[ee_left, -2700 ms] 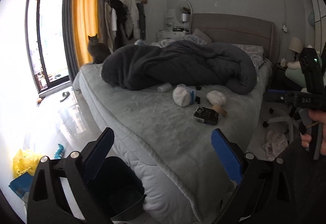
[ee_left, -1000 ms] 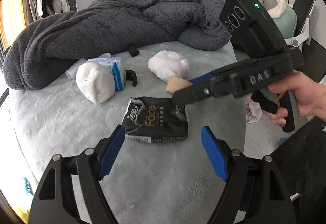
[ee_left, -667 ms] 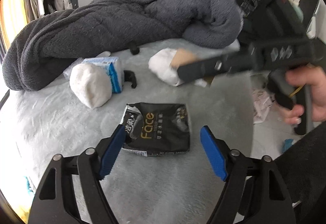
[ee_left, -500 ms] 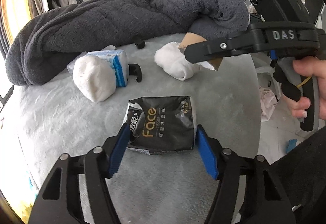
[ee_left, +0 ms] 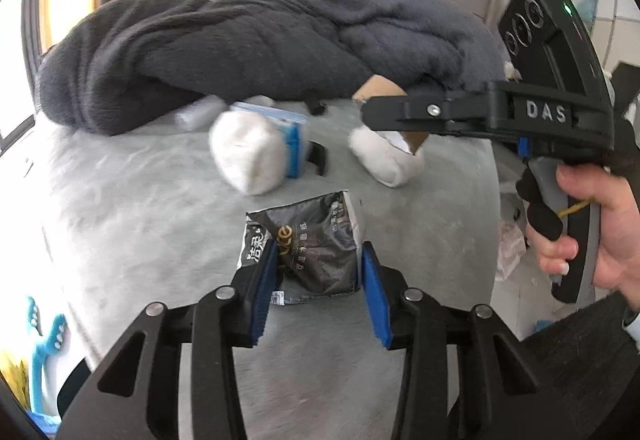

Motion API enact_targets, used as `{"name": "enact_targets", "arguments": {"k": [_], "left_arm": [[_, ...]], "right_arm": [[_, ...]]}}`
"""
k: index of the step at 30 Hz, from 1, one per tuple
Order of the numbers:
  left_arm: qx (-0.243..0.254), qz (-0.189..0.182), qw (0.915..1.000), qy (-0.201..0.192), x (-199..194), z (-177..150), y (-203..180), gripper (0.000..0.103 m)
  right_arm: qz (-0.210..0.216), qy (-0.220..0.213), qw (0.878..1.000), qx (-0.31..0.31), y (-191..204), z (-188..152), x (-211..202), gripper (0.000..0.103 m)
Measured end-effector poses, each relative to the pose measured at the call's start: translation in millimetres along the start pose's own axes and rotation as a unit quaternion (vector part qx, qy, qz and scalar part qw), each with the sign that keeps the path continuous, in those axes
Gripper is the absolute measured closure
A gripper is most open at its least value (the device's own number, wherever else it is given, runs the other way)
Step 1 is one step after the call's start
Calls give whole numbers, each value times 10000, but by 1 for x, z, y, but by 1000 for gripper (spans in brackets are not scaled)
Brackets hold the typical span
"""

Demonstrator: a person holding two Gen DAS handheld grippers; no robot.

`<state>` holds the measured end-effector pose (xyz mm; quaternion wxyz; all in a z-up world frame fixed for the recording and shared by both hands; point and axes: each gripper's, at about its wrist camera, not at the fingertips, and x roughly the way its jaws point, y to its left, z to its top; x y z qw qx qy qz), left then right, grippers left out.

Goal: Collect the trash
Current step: 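Carry the wrapper and tape roll over the black bin with both grippers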

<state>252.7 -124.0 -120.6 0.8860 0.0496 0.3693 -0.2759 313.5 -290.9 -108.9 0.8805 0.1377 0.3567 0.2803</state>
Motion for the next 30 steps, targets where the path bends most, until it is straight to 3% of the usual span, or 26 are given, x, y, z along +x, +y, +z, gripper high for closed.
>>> {"name": "enact_targets", "arguments": {"k": [9,18,24,30], "left_arm": [[-496,-13,9986,-209,-28,-4,38,64],[-896,679,9935,-175,-51,-18,85,64],[-1154,1269,9852,40,-64,-37,119,64],[-1824,1677,9679,425,-75,-72,165,64]], "right_arm": [[183,-22,9996,-191,38,14,25,53],[239,85,9989,-399,88,20,61,53],[18,376,9982,-467,120,20,94,53],[-57,683,9956,-641,155,11,126,53]]}}
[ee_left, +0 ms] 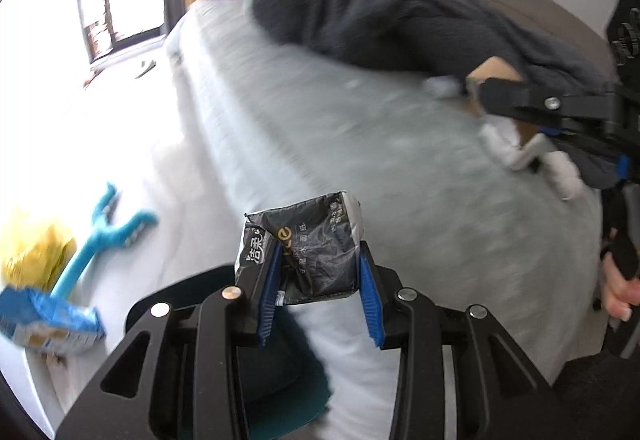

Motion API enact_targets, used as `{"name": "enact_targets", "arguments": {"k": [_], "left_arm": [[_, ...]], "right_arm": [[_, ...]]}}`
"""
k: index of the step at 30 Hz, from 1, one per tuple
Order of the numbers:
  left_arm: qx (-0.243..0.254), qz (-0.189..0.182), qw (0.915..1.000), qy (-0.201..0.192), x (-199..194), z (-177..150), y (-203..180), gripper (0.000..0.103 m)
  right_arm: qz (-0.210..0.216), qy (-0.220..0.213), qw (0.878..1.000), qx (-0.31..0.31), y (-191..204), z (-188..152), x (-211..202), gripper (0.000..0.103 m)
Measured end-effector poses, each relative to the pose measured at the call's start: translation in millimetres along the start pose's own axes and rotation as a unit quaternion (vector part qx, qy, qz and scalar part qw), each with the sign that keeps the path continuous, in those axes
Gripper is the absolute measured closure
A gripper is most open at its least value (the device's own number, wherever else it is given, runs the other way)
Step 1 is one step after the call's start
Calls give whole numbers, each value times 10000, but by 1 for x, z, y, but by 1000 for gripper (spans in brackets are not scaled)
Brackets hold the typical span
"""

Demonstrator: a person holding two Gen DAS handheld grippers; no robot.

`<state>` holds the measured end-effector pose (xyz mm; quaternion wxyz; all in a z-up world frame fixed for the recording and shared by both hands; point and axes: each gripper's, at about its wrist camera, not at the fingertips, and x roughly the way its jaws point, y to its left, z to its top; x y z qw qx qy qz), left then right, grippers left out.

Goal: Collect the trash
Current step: 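Carry the wrapper and tape roll over the black bin with both grippers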

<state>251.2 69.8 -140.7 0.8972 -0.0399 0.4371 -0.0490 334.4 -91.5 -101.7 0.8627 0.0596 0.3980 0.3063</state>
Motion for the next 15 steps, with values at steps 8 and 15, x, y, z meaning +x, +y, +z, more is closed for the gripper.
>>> {"name": "enact_targets", "arguments": {"k": [8,15], "left_arm": [[-428,373,9963,643,18,-27,58,64],[-729,281,9887,1279,38,-54,92,64]], "right_arm": [[-97,321,9991,-245,43,-5,35,53],[-22,651,9966,-500,77,-13,66,53]]}}
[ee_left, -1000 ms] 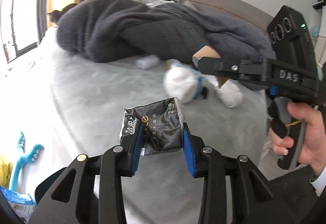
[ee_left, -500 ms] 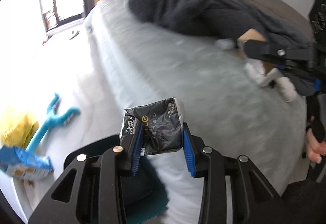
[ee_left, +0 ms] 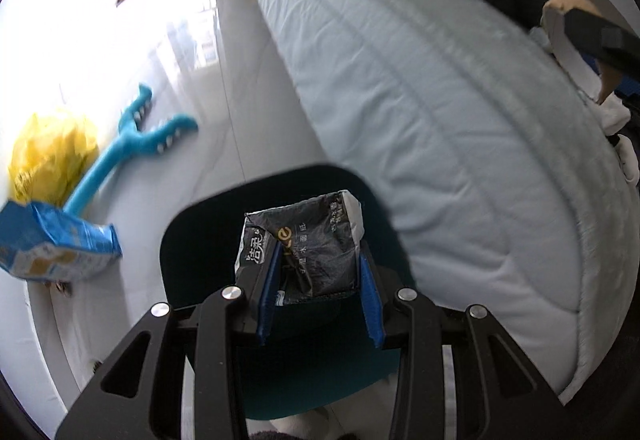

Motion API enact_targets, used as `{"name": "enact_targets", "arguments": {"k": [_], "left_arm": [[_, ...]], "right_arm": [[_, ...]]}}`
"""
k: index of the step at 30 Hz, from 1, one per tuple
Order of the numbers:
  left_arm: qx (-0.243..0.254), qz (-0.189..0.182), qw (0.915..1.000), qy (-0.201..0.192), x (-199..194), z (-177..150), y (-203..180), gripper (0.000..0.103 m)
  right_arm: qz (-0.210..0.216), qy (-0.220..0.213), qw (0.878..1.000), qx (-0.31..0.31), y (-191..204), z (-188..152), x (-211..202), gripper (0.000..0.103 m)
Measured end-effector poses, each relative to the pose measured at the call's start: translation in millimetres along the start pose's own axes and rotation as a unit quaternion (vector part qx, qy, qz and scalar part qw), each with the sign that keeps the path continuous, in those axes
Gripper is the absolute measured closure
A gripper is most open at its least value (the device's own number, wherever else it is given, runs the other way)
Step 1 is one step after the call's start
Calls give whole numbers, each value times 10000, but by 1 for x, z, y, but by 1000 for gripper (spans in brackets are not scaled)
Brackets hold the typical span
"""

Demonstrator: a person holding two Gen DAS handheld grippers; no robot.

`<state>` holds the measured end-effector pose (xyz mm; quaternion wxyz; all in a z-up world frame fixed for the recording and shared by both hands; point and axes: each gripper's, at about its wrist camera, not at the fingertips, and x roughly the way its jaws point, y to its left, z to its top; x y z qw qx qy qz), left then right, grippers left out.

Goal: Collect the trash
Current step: 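Carry the wrapper and tape roll over the black bin with both grippers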

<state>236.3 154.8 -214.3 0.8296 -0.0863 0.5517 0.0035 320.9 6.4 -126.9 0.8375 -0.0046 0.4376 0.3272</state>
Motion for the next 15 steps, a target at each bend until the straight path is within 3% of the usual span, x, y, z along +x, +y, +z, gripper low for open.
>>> {"name": "enact_targets", "arguments": {"k": [11,15], "left_arm": [[-544,-401,9932,943,32,-23,32,63],[-598,-404,9923,1004,31,-27,41,61]], "right_arm": [[62,477,9987,-140,21,-1,39,53],[105,809,9964,-237,34,-8,61,53]]}}
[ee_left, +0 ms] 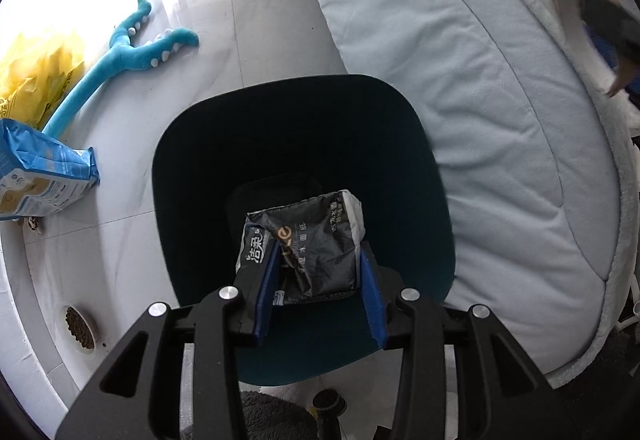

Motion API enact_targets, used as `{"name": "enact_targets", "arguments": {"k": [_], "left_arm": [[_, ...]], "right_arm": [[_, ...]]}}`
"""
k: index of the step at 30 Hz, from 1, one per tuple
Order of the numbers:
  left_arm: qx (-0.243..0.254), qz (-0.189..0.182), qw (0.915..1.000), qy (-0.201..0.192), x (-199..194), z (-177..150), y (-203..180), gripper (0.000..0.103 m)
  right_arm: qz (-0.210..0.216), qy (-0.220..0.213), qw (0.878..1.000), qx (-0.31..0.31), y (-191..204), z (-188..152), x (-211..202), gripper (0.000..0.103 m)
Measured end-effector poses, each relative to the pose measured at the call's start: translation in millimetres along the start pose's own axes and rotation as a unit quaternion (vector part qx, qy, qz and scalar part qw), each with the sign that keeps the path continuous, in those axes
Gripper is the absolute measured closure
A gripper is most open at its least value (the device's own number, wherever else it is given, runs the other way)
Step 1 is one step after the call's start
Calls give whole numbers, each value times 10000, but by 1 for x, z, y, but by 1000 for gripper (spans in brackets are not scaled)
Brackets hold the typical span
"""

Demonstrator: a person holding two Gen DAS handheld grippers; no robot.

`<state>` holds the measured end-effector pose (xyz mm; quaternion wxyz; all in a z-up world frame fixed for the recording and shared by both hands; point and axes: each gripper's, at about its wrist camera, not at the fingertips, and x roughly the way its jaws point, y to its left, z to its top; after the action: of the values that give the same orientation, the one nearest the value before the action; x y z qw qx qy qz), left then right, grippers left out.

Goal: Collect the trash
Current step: 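Carry the wrapper and tape roll over the black bin with both grippers, then open the right gripper to drop the tape roll while the left gripper releases the wrapper into the bin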

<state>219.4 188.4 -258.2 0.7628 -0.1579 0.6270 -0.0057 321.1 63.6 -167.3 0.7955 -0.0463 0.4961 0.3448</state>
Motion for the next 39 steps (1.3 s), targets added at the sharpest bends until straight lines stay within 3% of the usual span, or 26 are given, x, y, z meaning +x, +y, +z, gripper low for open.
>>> {"name": "enact_targets", "arguments": {"k": [10,15,25,33,39], "left_arm": [[44,13,9990,-445,-28,-5,18,39],[61,-12,9955,-942,-52,-5,28,34],[100,456,9806,-1904,-93,-11,45,34],[121,375,9740,-2229,-119,-14,49,32],[223,220,9626,-2690,-142,-18,42,29]], "right_arm": [[-13,385,9992,100,4,-1,34,53],[-83,529,9985,102,8,-2,53,53],[-276,974,9948,-62,18,-13,97,53],[-296,1418,9893,-193,25,-29,128,53],[-378,1730,9834,-391,32,-42,149,53]]}}
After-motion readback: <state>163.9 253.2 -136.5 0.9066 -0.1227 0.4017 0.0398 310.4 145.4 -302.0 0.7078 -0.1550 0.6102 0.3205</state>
